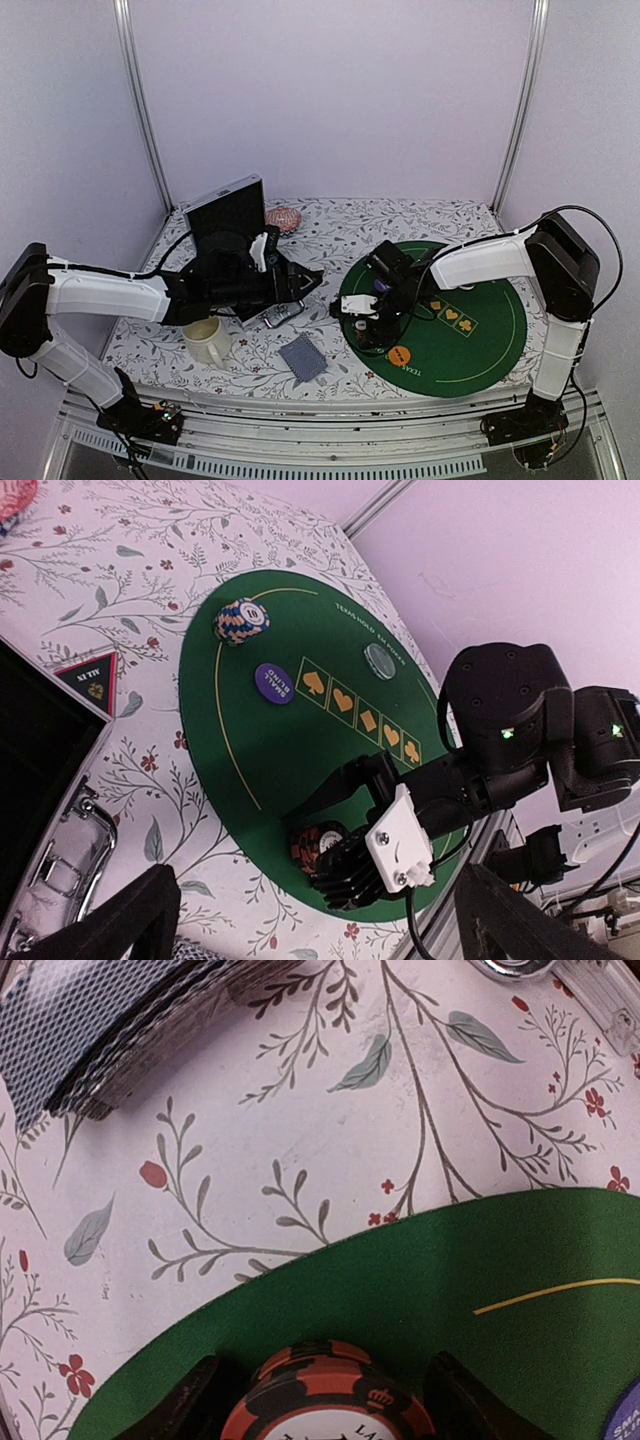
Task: Distribute texas hold em gaming equipment
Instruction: Place the poker chips pile in the big blind area.
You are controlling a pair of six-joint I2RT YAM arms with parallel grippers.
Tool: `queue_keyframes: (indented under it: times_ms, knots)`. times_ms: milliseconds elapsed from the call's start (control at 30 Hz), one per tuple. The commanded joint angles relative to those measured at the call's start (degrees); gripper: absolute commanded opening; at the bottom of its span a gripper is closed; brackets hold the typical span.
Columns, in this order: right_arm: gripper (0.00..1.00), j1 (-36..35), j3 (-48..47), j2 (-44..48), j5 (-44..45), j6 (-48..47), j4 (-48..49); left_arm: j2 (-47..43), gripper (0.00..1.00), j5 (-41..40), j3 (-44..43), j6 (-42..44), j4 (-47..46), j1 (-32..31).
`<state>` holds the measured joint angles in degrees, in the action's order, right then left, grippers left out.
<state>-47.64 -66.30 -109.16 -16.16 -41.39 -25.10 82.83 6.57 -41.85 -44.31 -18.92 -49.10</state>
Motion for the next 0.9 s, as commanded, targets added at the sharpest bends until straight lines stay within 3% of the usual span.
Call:
queue_keyframes:
  times_ms: [0, 33, 467, 700, 800, 867]
  knots:
    - [0.84, -0.4, 0.7, 0.0, 1.3, -0.4, -0.1, -1.7, 0.98, -0.8, 0.9, 1.2, 0.3, 0.7]
    - [0.99, -0.4, 0.8, 0.2, 1.4, -0.3, 0.1, -1.8, 0.98, -0.8, 0.9, 1.4, 0.5, 0.7]
    - [0.99, -0.4, -1.4, 6.9, -1.6, 1.6, 1.0, -3.9, 0.98, -2.7, 0.3, 4.5, 3.6, 1.0]
    - [0.99, -0.6, -1.3, 15.7, -3.3, 3.3, 3.8, -8.3, 0.98, -4.8, -1.6, 9.1, 9.5, 3.8]
    - [0.99, -0.5, 0.3, 20.4, 3.0, 6.3, 12.3, -11.4, 0.98, -6.1, -2.6, 11.8, 12.7, 5.9]
    - [0.99, -0.4, 0.9, 22.7, 16.6, 11.2, 19.5, -13.6, 0.98, -6.5, -3.0, 13.4, 14.6, 7.4]
